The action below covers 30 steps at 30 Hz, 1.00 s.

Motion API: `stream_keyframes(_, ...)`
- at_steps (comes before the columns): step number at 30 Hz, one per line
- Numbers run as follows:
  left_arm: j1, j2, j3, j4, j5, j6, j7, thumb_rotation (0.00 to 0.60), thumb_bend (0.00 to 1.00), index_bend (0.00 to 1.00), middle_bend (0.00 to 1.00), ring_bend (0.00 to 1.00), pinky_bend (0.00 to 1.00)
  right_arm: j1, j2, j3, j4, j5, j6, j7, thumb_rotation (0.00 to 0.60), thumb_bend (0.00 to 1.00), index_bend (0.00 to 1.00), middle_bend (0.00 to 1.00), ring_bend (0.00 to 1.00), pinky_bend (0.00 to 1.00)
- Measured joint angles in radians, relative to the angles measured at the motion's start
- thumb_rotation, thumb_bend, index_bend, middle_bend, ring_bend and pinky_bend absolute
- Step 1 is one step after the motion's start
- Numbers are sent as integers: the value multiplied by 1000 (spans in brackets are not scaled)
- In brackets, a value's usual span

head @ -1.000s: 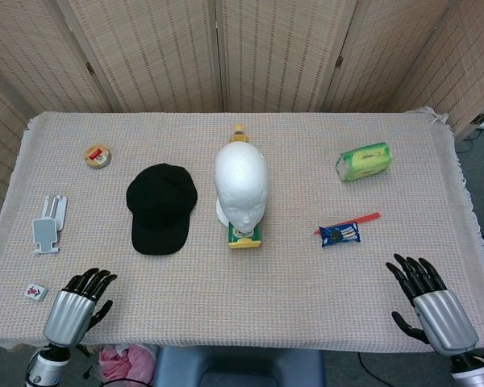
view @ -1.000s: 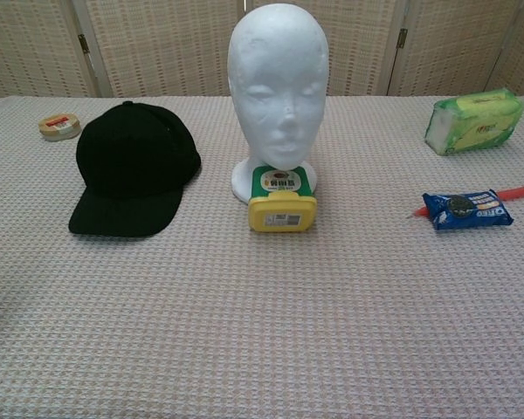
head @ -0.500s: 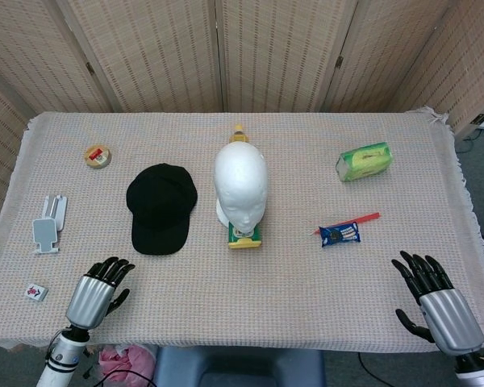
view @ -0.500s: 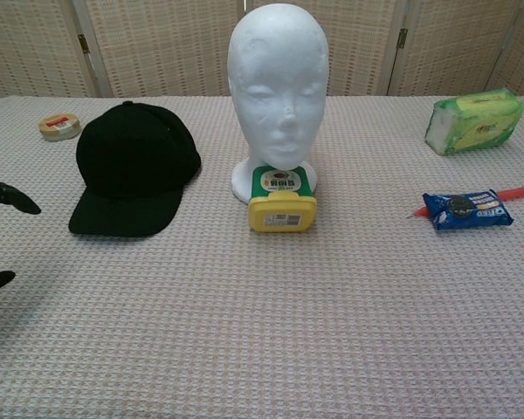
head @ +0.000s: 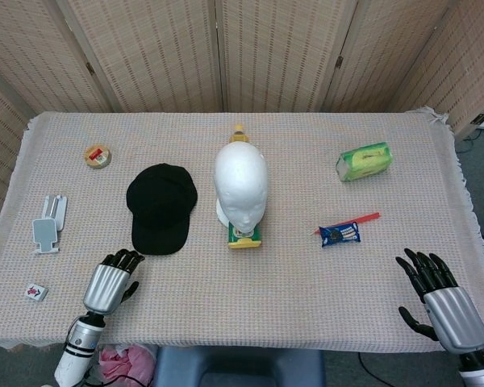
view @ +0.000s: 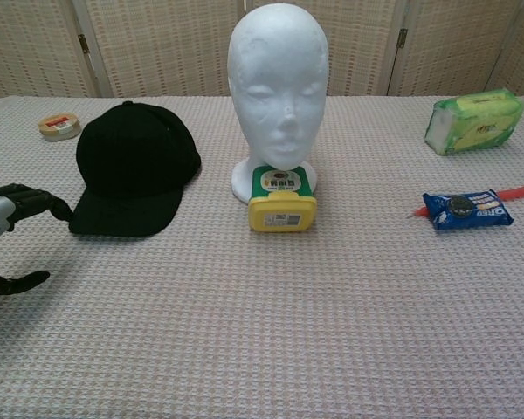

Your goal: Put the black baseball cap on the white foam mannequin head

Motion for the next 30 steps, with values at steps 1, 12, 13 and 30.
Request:
stream_keyframes(1,-3,1,-4,-14,-11,-11,21,600,243,352,368,306,494,-1,1,-2,0,-5,4,2,600,240,0,0,0,0)
stream_keyframes(12,-43,-57,-45,14,-83,-46,95,600,243,363,368,306,493,-14,16,-13,7,-41,35,24,600,240,0,0,0,0)
stream_keyframes(13,-45,-63,-46,25,-83,-43,96,600,243,364,368,306,493,-14,17,-13,7,-43,36,24,600,240,0,0,0,0)
stream_keyframes(30,-90,-135,-58,134,-123,-42,101,600,243,378,368,306,493,-18,25,-12,9,-49,44,34,600,240,0,0,0,0)
